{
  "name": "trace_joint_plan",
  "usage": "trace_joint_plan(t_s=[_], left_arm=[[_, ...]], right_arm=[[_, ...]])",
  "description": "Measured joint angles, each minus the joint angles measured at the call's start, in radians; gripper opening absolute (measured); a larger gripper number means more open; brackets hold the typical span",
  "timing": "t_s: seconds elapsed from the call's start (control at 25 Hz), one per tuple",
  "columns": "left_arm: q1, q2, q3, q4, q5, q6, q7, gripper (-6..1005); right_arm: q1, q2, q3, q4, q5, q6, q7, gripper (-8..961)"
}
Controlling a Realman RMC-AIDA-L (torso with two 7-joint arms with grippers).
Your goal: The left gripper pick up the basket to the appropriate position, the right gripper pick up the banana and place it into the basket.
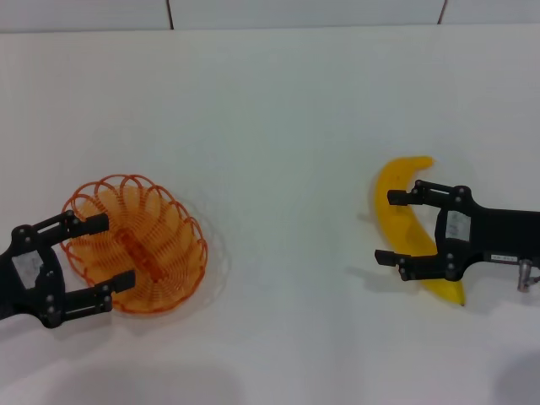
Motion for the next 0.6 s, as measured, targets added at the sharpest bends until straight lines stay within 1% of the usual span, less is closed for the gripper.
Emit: trace_joint_plan(t_s=[0.44, 0.52, 0.6], left_arm=[[-0.001, 0.0, -0.001, 0.004, -0.001, 0.005, -0.003, 827], [-0.005, 0.001, -0.016, 0.012, -0.007, 0.005, -0.028, 827], [-0.017, 0.003, -0.055, 0.045, -0.012, 0.005, -0.105, 826]], right_arm=[[0.0, 0.0, 0.0, 0.0, -0.002, 0.001, 0.004, 886], [0.0, 0.0, 0.0, 0.0, -0.002, 0.001, 0.005, 886], [0.0, -0.002, 0.0, 0.0, -0.001, 0.0, 0.006, 886]])
